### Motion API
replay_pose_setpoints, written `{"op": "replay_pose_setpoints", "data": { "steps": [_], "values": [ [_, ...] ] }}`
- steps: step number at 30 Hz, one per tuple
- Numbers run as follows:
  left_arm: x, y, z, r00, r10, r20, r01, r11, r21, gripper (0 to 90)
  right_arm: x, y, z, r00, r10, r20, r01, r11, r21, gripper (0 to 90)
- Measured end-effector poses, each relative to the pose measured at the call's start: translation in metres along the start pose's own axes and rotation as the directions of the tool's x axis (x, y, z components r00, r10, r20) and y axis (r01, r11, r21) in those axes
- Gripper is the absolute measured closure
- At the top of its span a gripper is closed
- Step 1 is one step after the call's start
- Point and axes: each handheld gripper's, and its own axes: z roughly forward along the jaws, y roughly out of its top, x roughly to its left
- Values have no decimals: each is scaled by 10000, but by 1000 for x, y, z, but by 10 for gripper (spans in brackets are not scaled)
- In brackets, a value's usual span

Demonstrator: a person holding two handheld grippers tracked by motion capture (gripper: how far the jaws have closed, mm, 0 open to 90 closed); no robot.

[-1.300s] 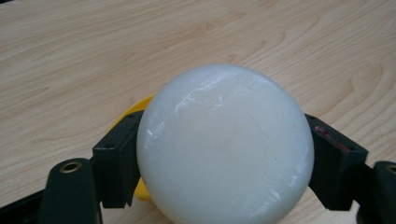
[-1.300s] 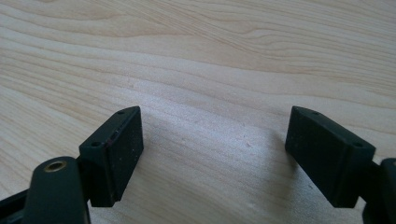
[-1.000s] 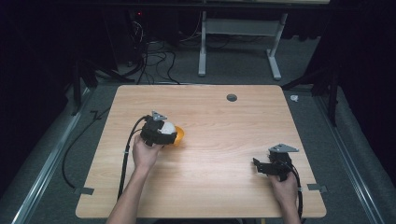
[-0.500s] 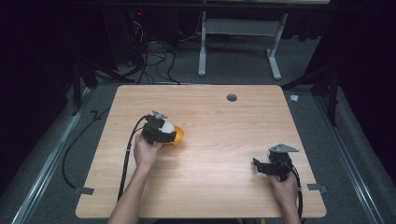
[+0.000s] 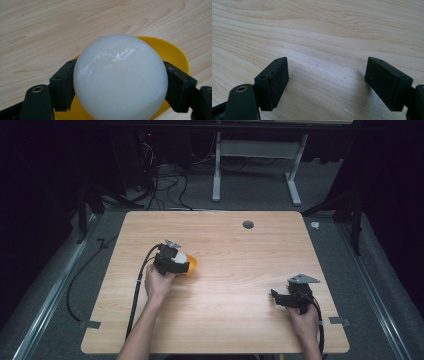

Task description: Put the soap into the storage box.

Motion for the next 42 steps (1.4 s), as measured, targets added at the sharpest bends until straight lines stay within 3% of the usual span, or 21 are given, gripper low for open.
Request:
{"op": "replay_pose_setpoints", "data": {
  "steps": [9,15,23,42],
  "values": [
    [-4,-2,9,9996,144,-245,-137,9994,305,241,0,0,0,10000,-11,-1,11,10000,-2,202],
    [-2,0,2,9999,-2,-144,1,10000,-68,232,0,0,0,10000,-7,3,7,10000,0,202],
    [-3,0,-4,9994,136,-333,-140,9998,-134,201,0,0,0,10000,-15,6,15,10000,-2,202],
    [6,-5,-31,9999,-57,-160,44,9965,-833,191,0,0,0,10000,-17,13,17,10000,-1,202]
  ]
}}
